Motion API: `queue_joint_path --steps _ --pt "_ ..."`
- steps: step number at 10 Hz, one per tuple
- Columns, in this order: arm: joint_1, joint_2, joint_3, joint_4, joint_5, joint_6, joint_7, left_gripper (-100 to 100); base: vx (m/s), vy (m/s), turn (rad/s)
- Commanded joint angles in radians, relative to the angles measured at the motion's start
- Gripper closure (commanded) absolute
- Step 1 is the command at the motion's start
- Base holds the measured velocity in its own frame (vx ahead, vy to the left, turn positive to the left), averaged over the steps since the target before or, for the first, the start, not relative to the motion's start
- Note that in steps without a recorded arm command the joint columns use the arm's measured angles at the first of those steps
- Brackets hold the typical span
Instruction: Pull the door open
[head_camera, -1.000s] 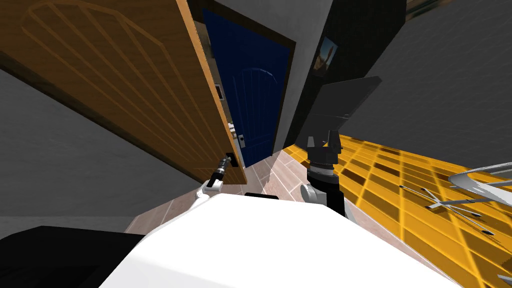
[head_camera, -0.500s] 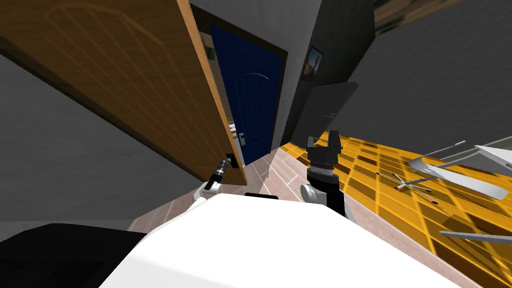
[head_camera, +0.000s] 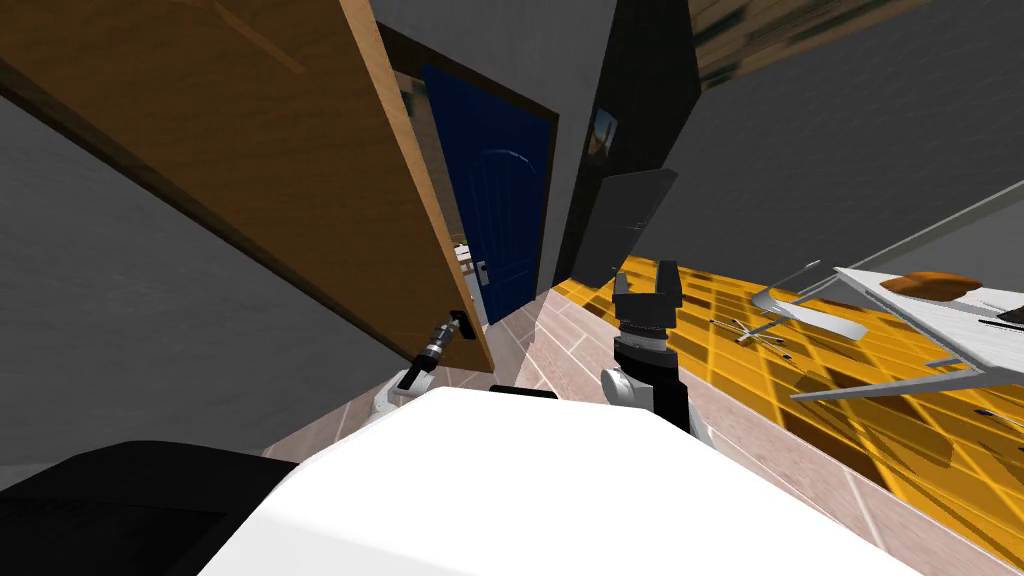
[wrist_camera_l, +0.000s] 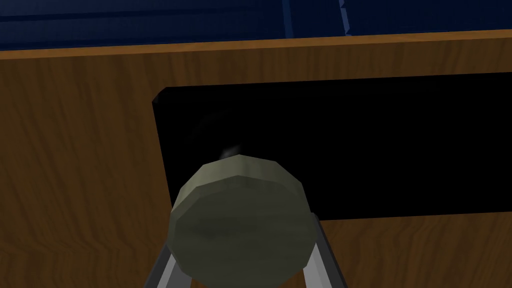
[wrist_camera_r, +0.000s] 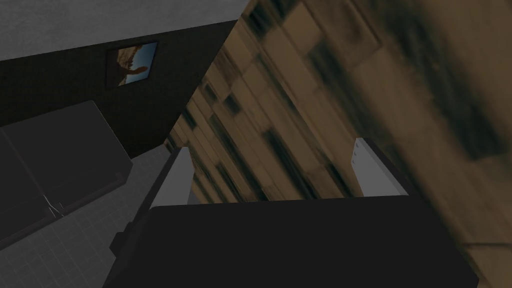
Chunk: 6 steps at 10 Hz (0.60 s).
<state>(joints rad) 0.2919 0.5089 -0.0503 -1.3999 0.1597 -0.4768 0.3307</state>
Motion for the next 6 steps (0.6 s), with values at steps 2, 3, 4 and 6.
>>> queue_joint_path --steps 2,3,4,6 --pt "0.025 0.023 -0.033 -0.011 0.000 -0.034 0.023 100 -0.204 0.104 -0.132" --pt "0.022 0.023 -0.019 -0.006 0.002 -0.021 0.017 100 -0.089 0.046 -0.021" --pt "0.030 0.038 -0.030 -0.001 0.001 -0.038 0.029 100 -0.137 0.073 -0.110" --pt "0.036 0.054 -0.041 0.001 0.001 -0.058 0.041 100 -0.222 0.079 -0.154"
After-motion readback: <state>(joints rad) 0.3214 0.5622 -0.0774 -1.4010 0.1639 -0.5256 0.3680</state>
